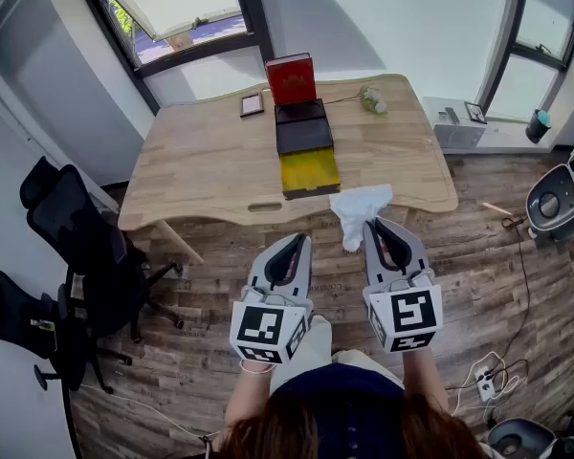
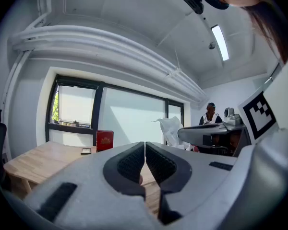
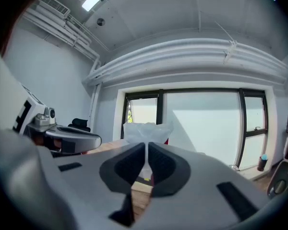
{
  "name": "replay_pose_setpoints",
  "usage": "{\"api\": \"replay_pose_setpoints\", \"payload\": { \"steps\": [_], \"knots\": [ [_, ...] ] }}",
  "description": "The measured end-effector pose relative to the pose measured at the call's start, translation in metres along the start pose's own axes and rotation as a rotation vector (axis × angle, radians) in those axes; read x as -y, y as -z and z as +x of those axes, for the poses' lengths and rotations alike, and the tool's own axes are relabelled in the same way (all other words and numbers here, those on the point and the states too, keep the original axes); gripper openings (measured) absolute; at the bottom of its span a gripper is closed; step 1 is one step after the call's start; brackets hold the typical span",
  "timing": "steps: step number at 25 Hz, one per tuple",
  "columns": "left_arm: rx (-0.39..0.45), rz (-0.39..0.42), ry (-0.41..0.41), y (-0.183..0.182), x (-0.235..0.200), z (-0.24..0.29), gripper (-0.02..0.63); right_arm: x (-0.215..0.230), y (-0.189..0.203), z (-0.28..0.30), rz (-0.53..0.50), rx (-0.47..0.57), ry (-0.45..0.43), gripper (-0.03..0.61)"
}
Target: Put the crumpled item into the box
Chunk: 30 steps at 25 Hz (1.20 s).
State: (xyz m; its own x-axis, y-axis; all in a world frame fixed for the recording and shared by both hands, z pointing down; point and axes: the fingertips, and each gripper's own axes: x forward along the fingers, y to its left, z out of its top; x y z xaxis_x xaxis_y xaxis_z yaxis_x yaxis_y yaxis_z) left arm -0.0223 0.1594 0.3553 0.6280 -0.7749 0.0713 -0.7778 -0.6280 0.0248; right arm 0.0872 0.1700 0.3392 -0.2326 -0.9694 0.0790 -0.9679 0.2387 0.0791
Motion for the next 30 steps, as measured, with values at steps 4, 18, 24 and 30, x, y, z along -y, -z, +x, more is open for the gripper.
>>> {"api": "replay_pose_setpoints", "payload": {
  "steps": [4, 18, 24, 30],
  "knots": [
    [-0.001, 0.001, 0.001, 0.001, 0.000, -0.002, 0.029, -0.001, -0.001, -0.001, 0.006, 0.008, 0.003, 0.035],
    [-0.004, -0.010, 0.006, 0.002, -0.029, 0.011, 0.029, -0.009, -0.004, 0.031, -0.011, -0.004, 0.020, 0.037],
    [-0.009, -0.017, 0.016, 0.004, -0.049, 0.024, 0.029, -0.011, -0.005, 0.054, -0.015, -0.014, 0.030, 0.037],
    [-0.010, -0.020, 0.026, 0.004, -0.071, 0.038, 0.029, -0.012, -0.008, 0.080, -0.018, -0.020, 0.039, 0.037]
  ]
}}
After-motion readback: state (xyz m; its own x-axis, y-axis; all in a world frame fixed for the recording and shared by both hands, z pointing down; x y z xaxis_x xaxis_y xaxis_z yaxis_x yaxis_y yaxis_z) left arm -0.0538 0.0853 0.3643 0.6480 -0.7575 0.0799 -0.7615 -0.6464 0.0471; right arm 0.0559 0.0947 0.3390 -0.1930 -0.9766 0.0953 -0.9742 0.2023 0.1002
